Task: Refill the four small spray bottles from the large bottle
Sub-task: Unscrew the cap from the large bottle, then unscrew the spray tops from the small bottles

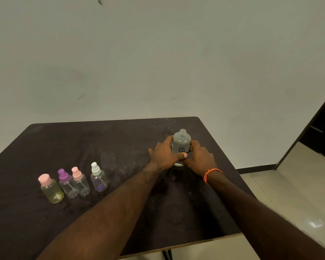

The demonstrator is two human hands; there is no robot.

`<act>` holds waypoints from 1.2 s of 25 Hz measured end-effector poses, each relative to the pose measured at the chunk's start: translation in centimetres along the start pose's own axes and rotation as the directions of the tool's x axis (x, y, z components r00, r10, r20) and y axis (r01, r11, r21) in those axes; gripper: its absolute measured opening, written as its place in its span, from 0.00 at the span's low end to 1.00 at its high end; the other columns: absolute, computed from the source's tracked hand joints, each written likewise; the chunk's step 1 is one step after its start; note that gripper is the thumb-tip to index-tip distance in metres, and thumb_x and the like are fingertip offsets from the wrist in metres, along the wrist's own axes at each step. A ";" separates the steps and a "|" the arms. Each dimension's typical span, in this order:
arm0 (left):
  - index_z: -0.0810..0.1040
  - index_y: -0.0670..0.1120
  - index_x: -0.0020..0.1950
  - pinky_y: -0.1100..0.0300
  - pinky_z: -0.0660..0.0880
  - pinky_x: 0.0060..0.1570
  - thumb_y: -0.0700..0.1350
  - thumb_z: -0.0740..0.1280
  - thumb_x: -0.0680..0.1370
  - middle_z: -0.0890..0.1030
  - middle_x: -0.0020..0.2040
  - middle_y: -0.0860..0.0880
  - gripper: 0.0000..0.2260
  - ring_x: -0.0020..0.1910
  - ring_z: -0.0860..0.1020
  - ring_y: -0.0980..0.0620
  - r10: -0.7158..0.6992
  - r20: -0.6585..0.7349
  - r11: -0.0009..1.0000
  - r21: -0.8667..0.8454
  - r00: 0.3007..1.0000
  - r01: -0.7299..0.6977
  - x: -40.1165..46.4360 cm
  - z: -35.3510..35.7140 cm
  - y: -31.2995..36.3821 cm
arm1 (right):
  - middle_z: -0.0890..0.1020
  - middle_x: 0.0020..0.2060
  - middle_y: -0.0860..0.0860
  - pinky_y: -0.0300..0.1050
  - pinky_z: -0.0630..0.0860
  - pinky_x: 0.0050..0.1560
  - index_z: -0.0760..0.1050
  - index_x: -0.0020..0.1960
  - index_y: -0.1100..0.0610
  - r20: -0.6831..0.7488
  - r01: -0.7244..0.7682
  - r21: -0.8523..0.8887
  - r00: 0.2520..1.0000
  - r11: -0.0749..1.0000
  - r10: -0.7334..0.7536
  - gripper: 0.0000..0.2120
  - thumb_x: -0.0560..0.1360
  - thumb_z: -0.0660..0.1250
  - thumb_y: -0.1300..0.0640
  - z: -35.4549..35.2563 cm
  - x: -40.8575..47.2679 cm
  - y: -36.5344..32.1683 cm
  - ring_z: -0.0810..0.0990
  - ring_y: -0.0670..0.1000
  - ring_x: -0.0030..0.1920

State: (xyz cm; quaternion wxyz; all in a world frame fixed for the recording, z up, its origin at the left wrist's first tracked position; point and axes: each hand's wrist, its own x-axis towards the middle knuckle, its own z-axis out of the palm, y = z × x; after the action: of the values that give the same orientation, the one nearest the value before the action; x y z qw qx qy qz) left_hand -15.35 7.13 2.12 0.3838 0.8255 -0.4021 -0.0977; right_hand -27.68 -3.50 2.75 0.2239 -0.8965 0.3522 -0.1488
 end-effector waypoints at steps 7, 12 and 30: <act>0.54 0.51 0.84 0.40 0.58 0.72 0.79 0.68 0.64 0.71 0.78 0.50 0.57 0.79 0.64 0.48 -0.017 -0.010 0.995 0.094 1.000 0.018 -4.0 -5.1 -0.1 | 0.78 0.54 0.53 0.49 0.79 0.46 0.67 0.54 0.51 -0.331 -0.031 0.082 0.942 0.996 0.056 0.22 0.68 0.76 0.58 1.0 -4.6 -2.9 0.80 0.55 0.51; 0.71 0.55 0.75 0.49 0.58 0.64 0.72 0.69 0.73 0.77 0.71 0.55 0.36 0.75 0.68 0.52 0.102 -0.160 0.963 0.264 0.982 -0.057 -8.1 -11.5 -2.8 | 0.77 0.52 0.49 0.52 0.79 0.50 0.69 0.54 0.50 -0.291 0.142 0.152 0.952 0.978 -0.093 0.16 0.71 0.71 0.59 2.9 -7.0 -6.3 0.78 0.51 0.52; 0.84 0.57 0.51 0.37 0.51 0.71 0.50 0.69 0.75 0.81 0.47 0.60 0.07 0.61 0.76 0.56 0.022 -0.078 0.835 0.550 0.997 0.025 -13.0 -21.1 -10.1 | 0.80 0.61 0.51 0.60 0.76 0.60 0.58 0.74 0.46 0.148 0.265 0.247 0.940 0.932 -0.307 0.38 0.70 0.75 0.50 12.5 -8.7 -19.9 0.79 0.55 0.59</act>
State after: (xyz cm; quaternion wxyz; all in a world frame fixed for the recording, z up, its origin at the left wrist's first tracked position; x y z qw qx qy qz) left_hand -8.02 32.29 7.49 0.1463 0.9046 -0.3965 0.0554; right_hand -17.32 19.29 1.20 0.3307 -0.9173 0.1761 -0.1349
